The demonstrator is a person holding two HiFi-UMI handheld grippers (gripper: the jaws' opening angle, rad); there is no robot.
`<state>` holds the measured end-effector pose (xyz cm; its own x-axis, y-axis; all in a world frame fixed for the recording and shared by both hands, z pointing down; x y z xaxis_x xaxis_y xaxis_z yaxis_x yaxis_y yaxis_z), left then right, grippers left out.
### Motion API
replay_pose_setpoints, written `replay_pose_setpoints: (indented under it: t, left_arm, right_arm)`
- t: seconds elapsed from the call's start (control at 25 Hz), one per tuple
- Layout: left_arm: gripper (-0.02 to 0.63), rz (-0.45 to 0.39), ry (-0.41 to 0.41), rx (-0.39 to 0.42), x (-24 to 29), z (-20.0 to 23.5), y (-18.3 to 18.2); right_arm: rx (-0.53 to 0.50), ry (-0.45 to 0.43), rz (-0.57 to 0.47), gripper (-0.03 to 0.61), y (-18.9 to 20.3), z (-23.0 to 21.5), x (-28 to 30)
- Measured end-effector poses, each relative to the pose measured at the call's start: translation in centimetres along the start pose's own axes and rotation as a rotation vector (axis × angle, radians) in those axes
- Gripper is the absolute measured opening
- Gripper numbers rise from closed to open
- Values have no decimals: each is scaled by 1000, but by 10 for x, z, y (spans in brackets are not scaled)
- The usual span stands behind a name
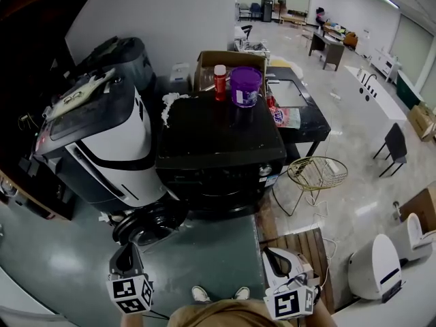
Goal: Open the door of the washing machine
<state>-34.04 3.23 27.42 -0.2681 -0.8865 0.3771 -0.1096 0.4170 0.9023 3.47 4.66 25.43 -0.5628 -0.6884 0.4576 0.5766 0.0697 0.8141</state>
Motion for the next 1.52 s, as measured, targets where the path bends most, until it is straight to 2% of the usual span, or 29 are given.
replay_pose_setpoints:
  t: [0.76,1.52]
  left_arm:
    - [60,3,-2,-12,2,18,7]
    - [60,16,-4,-11,0,25,19]
  right_arm:
    - [-16,-21,2,5,-15,13,15]
    - [-8,-27,9,5,-14,25,20]
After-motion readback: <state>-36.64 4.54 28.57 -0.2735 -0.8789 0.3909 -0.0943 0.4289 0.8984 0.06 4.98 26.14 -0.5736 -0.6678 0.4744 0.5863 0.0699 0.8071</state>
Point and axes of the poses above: the fingertips, and each gripper's own axes: x forward along the fingers, z to its left, y out of its underside, the point moved 5 cm from there along -x, backward along the fingers, and after that the axes turned 12 degrees about -y, right-handed, at the moved point
